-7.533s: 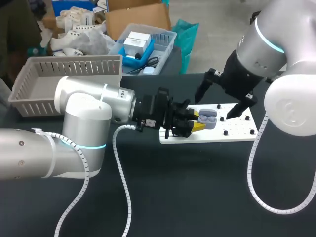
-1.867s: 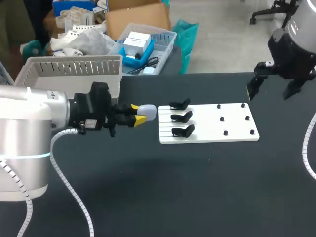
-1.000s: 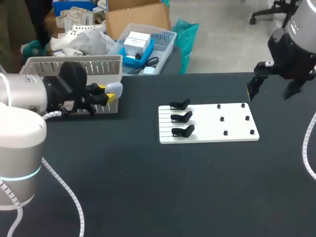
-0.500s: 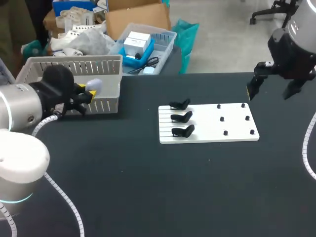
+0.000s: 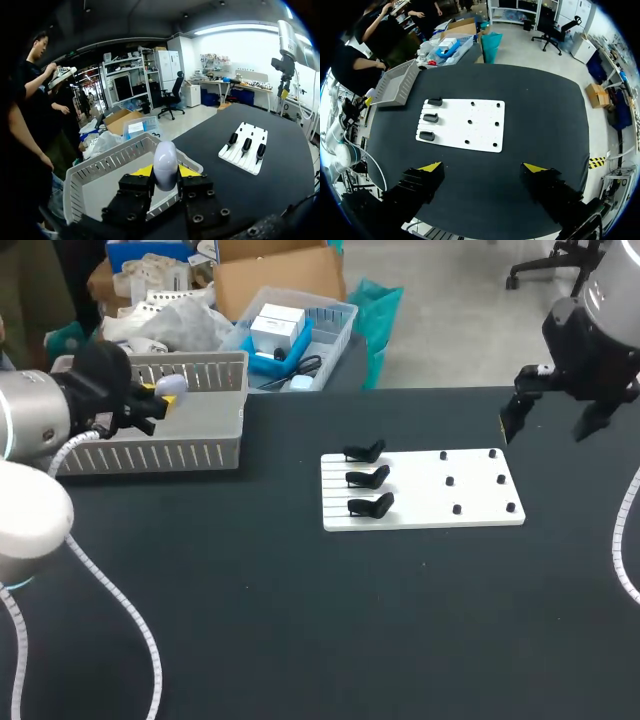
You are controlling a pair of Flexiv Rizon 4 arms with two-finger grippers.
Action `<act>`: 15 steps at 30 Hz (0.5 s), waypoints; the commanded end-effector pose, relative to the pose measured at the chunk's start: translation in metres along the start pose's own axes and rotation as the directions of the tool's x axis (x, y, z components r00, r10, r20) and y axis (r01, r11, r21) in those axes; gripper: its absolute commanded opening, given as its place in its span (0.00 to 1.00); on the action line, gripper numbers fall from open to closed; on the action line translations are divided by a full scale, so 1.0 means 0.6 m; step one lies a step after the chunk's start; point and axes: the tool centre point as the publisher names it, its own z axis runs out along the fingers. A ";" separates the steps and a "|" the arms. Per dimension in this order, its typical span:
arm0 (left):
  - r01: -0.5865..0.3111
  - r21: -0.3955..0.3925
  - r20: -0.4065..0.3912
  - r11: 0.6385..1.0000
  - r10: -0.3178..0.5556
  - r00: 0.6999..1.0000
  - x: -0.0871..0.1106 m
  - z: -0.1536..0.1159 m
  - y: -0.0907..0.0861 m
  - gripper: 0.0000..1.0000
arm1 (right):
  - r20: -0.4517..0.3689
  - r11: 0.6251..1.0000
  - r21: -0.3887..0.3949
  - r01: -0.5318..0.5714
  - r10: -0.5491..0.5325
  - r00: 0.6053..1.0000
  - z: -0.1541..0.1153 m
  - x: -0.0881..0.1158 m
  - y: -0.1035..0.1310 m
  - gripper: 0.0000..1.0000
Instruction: Pick up each earbud case from the left stands, insert the matching earbuds, close the lid, and place the case in the box.
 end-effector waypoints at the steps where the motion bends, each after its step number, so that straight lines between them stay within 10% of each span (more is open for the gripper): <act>1: -0.002 0.097 0.027 0.995 -0.001 1.000 0.009 0.047 0.037 0.00 | 0.001 1.000 -0.001 0.001 -0.001 1.000 0.000 0.001 -0.001 1.00; 15: -0.014 0.255 -0.006 0.967 0.016 1.000 0.039 0.149 0.089 0.00 | 0.001 1.000 -0.001 0.001 -0.001 1.000 0.000 0.001 -0.001 1.00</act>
